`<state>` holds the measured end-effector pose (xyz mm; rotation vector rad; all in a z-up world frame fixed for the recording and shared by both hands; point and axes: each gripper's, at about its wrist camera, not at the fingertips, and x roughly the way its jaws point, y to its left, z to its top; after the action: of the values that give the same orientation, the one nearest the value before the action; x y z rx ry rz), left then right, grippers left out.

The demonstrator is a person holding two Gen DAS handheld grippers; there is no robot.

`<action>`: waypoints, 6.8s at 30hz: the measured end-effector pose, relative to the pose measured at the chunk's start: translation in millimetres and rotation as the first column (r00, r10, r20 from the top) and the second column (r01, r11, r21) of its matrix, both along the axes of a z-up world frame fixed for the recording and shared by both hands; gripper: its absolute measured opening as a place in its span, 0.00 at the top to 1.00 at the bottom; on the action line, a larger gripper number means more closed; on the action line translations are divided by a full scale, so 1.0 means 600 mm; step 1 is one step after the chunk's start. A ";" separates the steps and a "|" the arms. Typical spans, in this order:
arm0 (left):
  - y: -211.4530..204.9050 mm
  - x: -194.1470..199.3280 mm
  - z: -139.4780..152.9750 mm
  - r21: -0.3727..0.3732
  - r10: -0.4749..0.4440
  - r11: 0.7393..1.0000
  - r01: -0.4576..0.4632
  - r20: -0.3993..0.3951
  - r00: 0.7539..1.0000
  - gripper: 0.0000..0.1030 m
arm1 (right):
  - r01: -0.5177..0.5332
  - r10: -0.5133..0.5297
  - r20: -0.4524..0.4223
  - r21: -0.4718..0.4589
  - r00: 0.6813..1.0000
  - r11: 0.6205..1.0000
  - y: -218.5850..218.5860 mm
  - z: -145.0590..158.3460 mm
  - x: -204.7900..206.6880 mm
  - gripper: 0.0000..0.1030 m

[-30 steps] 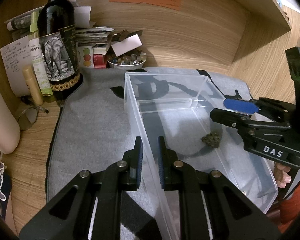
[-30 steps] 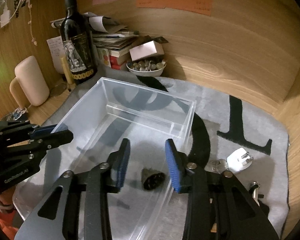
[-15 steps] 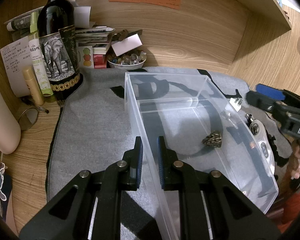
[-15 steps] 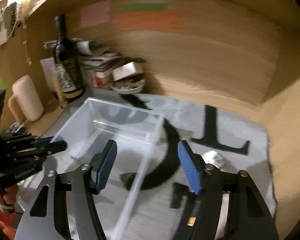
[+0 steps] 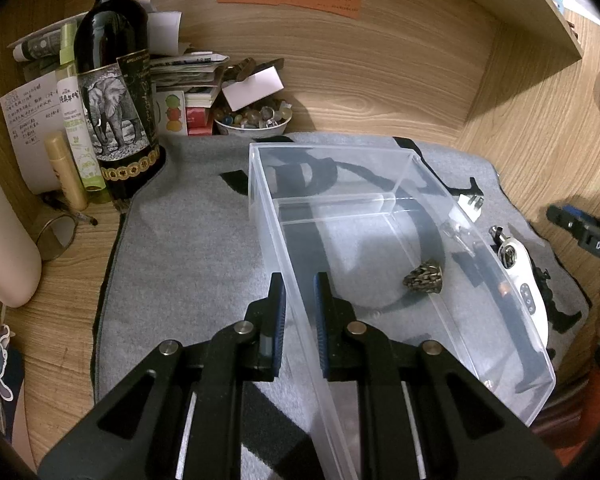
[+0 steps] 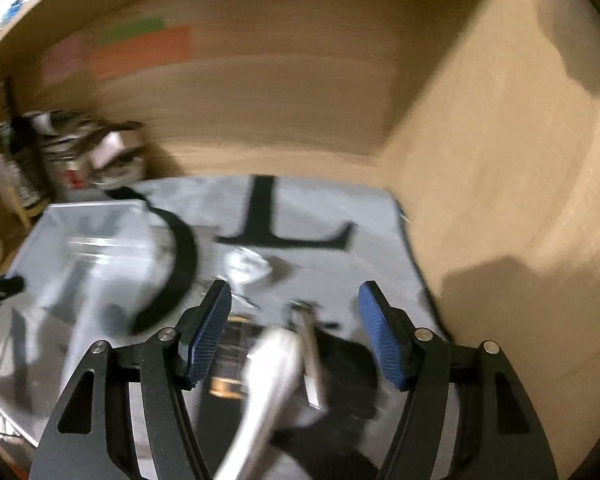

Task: Organize rigid objects
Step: 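Move the right tool to the silver metal cylinder and grasp it, then lift the silver cylinder into the clear box and open the right tool, then reach the right tool to the white handheld device and grasp it, then carry the white device into the clear box and open the right tool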

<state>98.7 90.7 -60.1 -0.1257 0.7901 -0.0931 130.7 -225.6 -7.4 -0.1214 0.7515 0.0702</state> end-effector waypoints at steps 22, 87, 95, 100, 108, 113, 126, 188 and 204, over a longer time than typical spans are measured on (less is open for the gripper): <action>0.000 -0.004 0.000 0.005 0.001 1.000 -0.001 -0.011 1.000 0.86 | 0.014 -0.011 -0.239 0.013 0.971 1.000 -0.056 -0.120 0.039 0.39; -0.003 0.004 -0.002 -0.002 -0.015 1.000 0.015 -0.008 1.000 0.86 | -0.424 0.429 -0.018 0.106 0.903 0.899 0.252 -0.005 -0.002 0.86; -0.001 0.003 -0.003 -0.004 -0.015 1.000 0.015 -0.006 1.000 0.86 | -0.495 0.496 -0.139 0.045 0.857 0.868 0.293 -0.046 -0.001 0.86; -0.001 0.003 -0.003 -0.003 -0.016 1.000 0.016 -0.005 1.000 0.86 | -0.514 0.510 -0.190 0.027 0.839 0.857 0.303 -0.063 0.001 0.86; -0.001 0.004 -0.003 -0.001 -0.015 1.000 0.015 -0.006 1.000 0.86 | -0.510 0.503 -0.195 0.019 0.842 0.860 0.305 -0.059 0.002 0.85; -0.001 0.003 -0.003 -0.001 -0.016 1.000 0.016 -0.006 1.000 0.86 | -0.507 0.504 -0.161 0.021 0.849 0.861 0.301 -0.048 -0.001 0.69; -0.001 0.003 -0.003 -0.002 -0.016 1.000 0.015 -0.006 1.000 0.86 | -0.438 0.438 -0.009 0.005 0.899 0.899 0.255 0.005 -0.018 0.29; -0.002 0.002 -0.004 0.001 -0.016 1.000 0.016 -0.003 1.000 0.86 | -0.041 0.046 -0.144 0.036 0.989 0.999 0.049 -0.067 0.014 0.64; -0.002 0.001 -0.004 0.000 -0.014 1.000 0.014 -0.003 1.000 0.86 | -0.119 0.118 0.039 0.029 0.992 0.992 0.091 0.024 0.009 0.65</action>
<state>99.6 89.3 -62.3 -0.1196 0.7938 -0.1065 136.3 -171.0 6.8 -0.1372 0.7050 0.1925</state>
